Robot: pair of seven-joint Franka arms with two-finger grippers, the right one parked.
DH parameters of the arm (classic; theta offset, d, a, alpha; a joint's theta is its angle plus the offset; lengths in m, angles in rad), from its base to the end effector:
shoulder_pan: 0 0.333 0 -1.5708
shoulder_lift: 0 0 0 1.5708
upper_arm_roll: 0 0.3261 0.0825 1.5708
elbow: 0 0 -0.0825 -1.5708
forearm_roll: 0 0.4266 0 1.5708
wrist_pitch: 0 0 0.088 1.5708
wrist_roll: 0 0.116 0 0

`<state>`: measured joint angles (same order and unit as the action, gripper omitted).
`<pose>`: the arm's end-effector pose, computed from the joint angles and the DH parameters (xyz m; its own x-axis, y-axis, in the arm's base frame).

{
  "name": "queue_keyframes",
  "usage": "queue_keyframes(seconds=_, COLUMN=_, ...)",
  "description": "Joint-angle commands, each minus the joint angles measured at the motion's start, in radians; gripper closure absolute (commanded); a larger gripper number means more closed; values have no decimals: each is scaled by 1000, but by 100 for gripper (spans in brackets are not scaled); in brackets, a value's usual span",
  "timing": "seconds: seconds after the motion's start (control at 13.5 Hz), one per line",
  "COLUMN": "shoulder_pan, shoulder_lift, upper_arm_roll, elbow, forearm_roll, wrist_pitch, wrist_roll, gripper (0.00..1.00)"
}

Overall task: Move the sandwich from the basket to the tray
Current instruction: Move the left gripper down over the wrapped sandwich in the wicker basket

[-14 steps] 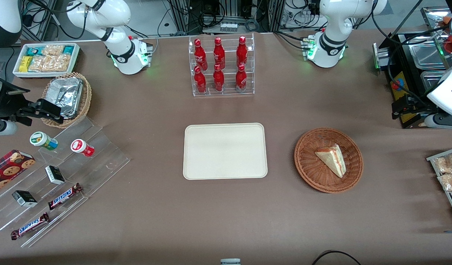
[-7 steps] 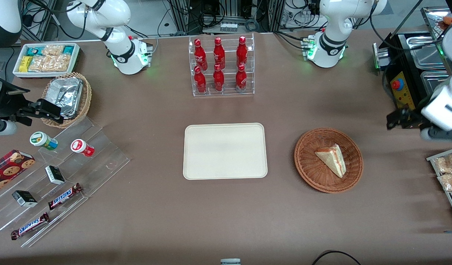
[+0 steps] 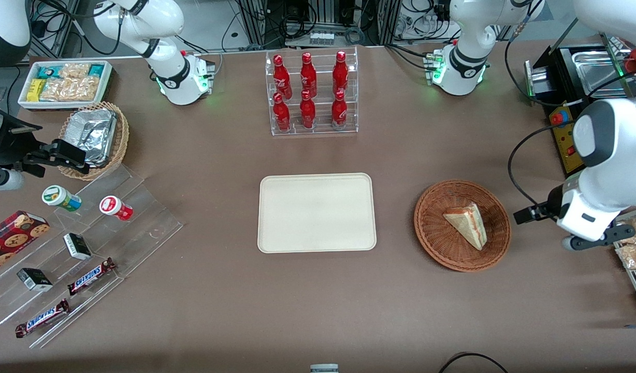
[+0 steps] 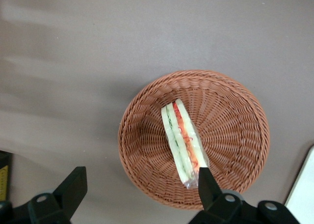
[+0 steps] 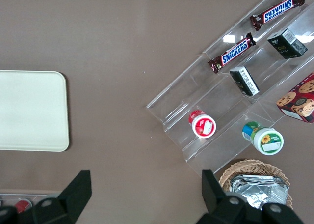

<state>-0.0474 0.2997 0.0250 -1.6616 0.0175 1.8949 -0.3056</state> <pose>0.6809 -0.0152 0.4126 0.9603 0.2734 -0.0562 0.2713 -0.9616 -0.0424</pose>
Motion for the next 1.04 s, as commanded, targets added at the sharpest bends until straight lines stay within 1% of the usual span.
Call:
queue_keyframes(seconds=0.0, shoulder_pan=-37, shoulder_lift=7, upper_arm_roll=-16, elbow=-36, forearm_roll=-7, wrist_pitch=64, wrist_roll=-171, gripper=0)
queue_keyframes(seconds=0.15, shoulder_pan=-86, shoulder_lift=41, upper_arm_roll=-16, elbow=-41, forearm_roll=5, wrist_pitch=119, wrist_roll=-336, gripper=0)
queue_keyframes(seconds=0.22, shoulder_pan=-89, shoulder_lift=53, upper_arm_roll=-17, elbow=-41, forearm_roll=7, wrist_pitch=128, wrist_roll=-363, gripper=0)
queue_keyframes(seconds=0.37, shoulder_pan=-97, shoulder_lift=45, upper_arm_roll=-16, elbow=-94, forearm_roll=13, wrist_pitch=168, wrist_roll=-365, gripper=0)
queue_keyframes(seconds=0.59, shoulder_pan=-104, shoulder_lift=15, upper_arm_roll=-14, elbow=-231, forearm_roll=13, wrist_pitch=309, wrist_roll=-398, gripper=0)
queue_keyframes(seconds=0.89, shoulder_pan=-126, shoulder_lift=7, upper_arm_roll=-13, elbow=-343, forearm_roll=16, wrist_pitch=447, wrist_roll=-452, gripper=0)
queue_keyframes(seconds=0.96, shoulder_pan=-128, shoulder_lift=7, upper_arm_roll=-13, elbow=-363, forearm_roll=44, wrist_pitch=455, wrist_roll=-455, gripper=0)
